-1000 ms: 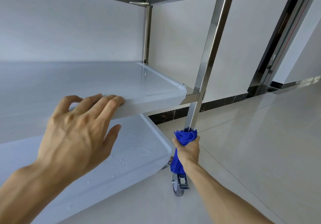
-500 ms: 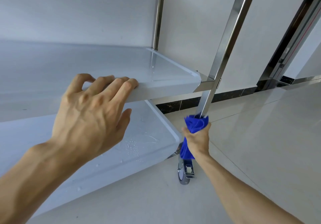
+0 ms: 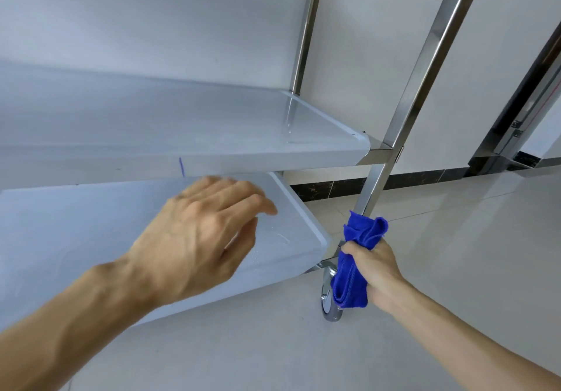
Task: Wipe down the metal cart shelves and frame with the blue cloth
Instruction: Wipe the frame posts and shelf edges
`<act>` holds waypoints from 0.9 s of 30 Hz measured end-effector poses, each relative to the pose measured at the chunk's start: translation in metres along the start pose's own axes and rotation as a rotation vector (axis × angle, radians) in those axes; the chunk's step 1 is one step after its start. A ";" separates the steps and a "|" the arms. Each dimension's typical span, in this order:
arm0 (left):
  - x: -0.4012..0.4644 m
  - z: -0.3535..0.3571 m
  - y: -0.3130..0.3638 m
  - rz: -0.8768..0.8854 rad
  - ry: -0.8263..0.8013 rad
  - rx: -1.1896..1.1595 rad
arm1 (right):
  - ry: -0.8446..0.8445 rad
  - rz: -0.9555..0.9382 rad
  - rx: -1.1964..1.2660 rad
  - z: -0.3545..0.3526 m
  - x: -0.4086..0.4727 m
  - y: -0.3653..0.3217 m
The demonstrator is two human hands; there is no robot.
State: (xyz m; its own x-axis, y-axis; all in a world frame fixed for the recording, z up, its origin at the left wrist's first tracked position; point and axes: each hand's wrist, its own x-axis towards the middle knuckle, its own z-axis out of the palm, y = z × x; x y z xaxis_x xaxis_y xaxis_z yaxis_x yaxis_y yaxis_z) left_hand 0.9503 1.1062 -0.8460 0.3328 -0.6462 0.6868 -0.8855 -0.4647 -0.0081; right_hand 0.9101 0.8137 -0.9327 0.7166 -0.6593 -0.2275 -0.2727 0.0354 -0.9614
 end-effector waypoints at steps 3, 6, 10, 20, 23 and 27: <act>-0.005 0.004 0.010 -0.502 -0.233 -0.357 | -0.170 0.121 0.173 0.020 -0.037 -0.025; -0.010 0.010 0.010 -0.803 -0.511 -0.616 | -0.324 0.212 0.257 0.051 -0.068 -0.043; -0.017 0.001 0.016 -0.858 -0.717 -0.666 | -0.563 0.332 0.302 0.086 -0.097 -0.058; -0.036 -0.047 -0.003 -1.093 -0.496 -0.801 | -0.899 0.250 0.283 0.118 -0.119 -0.067; -0.042 -0.071 -0.014 -1.126 -0.387 -1.012 | -0.943 0.129 0.083 0.120 -0.120 -0.067; -0.062 -0.113 -0.026 -1.125 -0.222 -1.218 | -0.681 -0.404 -0.303 0.130 -0.139 -0.083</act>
State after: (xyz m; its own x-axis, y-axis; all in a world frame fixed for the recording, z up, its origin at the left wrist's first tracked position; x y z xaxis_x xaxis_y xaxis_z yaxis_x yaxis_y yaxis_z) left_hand 0.9160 1.2273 -0.8060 0.8762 -0.4572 -0.1524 0.1282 -0.0836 0.9882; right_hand 0.9168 0.9995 -0.8410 0.9997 0.0222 -0.0116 -0.0026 -0.3722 -0.9281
